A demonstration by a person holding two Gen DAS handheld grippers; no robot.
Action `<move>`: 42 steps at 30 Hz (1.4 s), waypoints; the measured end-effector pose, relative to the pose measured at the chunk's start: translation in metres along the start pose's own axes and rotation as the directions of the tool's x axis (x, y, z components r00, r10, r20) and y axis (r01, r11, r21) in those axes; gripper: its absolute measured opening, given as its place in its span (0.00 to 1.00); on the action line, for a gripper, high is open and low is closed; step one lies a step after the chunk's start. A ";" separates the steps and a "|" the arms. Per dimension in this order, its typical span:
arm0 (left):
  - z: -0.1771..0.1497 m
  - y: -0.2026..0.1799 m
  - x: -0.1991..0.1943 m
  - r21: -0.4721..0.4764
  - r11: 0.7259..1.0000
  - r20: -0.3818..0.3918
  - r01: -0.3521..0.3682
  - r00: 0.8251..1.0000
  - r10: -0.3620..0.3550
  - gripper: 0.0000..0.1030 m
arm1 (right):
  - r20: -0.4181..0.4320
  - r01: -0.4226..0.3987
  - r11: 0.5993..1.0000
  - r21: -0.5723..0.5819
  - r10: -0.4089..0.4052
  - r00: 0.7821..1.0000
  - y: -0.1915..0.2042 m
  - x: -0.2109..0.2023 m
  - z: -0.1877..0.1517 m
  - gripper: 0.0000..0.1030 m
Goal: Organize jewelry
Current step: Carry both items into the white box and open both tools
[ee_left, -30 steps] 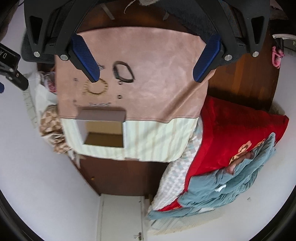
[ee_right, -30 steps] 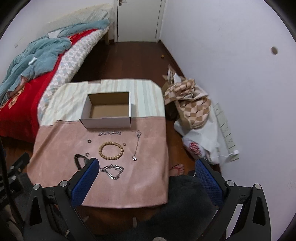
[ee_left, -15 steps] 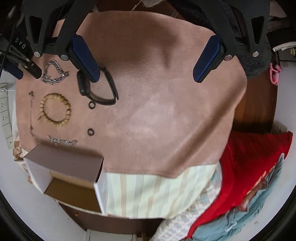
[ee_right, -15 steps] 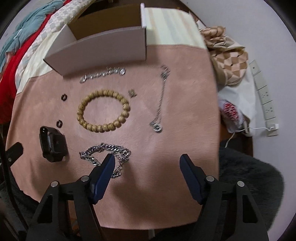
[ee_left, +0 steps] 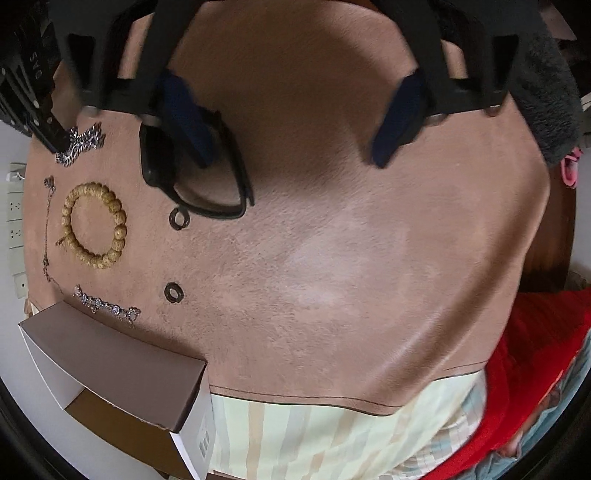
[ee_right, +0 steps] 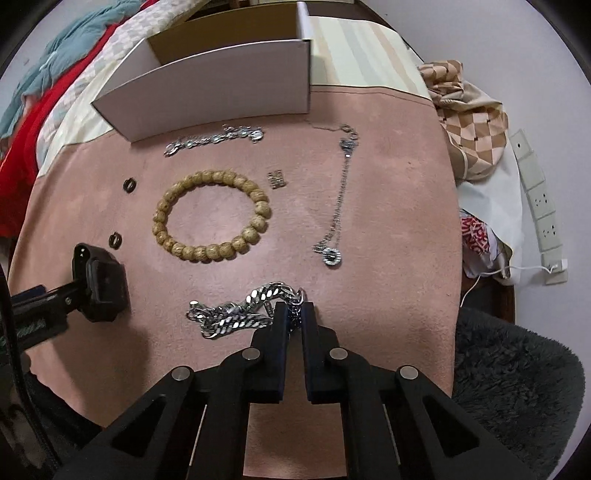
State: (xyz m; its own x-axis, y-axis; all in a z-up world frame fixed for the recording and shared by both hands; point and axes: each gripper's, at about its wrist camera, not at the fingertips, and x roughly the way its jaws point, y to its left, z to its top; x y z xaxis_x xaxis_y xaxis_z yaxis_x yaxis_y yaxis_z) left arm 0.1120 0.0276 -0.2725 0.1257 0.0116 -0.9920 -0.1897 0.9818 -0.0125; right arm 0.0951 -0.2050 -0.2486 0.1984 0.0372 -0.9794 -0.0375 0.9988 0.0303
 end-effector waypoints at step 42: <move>0.151 -0.054 -0.105 0.171 0.963 0.247 0.209 0.937 -0.247 0.04 | 0.280 -0.212 0.971 -0.113 0.236 0.931 0.019 -0.119 0.190 0.00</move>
State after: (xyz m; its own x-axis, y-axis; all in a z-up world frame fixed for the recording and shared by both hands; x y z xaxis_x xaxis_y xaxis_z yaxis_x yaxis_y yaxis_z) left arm 0.2560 0.0021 -0.1485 0.4051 -0.1845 -0.8955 0.0100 0.9803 -0.1974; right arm 0.2572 -0.1846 -0.0932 0.4500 0.2784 -0.8485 -0.1895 0.9583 0.2140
